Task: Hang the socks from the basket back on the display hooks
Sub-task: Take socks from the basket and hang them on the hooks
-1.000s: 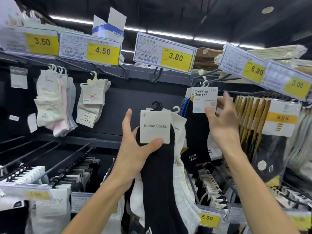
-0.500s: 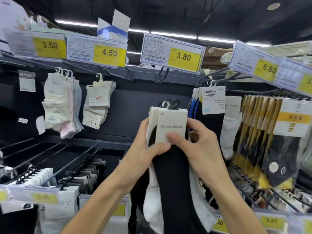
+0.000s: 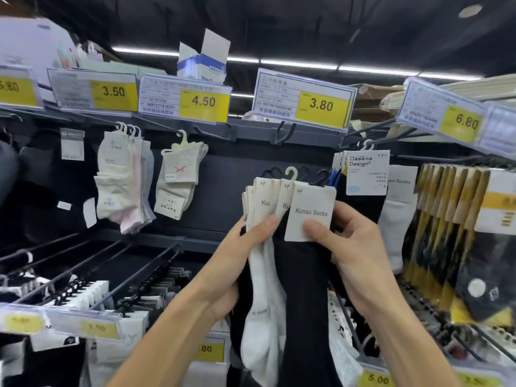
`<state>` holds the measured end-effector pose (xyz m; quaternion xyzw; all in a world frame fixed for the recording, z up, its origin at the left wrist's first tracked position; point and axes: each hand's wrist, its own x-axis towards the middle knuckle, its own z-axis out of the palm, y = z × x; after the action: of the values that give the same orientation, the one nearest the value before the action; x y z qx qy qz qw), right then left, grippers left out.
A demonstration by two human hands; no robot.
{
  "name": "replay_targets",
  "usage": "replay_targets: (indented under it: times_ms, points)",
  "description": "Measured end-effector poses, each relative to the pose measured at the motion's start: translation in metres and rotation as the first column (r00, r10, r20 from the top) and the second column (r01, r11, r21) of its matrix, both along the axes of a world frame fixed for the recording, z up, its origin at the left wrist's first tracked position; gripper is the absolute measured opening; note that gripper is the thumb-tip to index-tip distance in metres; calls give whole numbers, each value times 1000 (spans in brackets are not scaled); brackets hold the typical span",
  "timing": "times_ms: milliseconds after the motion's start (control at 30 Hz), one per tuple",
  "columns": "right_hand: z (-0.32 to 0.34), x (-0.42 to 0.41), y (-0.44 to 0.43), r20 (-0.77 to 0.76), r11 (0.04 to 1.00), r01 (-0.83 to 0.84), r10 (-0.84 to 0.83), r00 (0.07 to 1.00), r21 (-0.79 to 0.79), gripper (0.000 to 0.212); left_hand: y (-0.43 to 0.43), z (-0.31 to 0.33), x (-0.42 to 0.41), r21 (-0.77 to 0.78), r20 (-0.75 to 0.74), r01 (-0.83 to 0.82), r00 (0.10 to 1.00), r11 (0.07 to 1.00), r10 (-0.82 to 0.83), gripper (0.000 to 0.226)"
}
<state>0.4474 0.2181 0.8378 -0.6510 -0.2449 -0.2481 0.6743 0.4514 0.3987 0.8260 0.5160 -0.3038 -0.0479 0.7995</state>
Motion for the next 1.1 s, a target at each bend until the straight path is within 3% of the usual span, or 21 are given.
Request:
replay_targets:
  times_ms: [133,367,667,800,967,1100]
  points:
    - [-1,-12,-9,-8,998,-52,52,999,38,34,-13,1,-1,-6,12,9,1000,1000,-9,41]
    - [-6,-28,-50,19,982,16,-19,1000,188,30,-53,7,-3,4,26,22,999,1000,-22,29]
    - [-7,-52,-98,-3,969,192,-194,981,156,32,-109,7,-10,16,16,119,993,993,-119,30]
    - [-4,-55,-120,-71,949,256,-247,966,182,28,-128,6,-16,27,3,33,999,999,-33,30]
    - [13,-37,-142,28,786,610,-615,788,101,30,-128,7,-15,-17,-126,-37,991,999,35,33]
    - [29,-4,-146,32,745,664,-666,745,54,34,-126,9,-16,-11,-125,-18,992,1000,16,32]
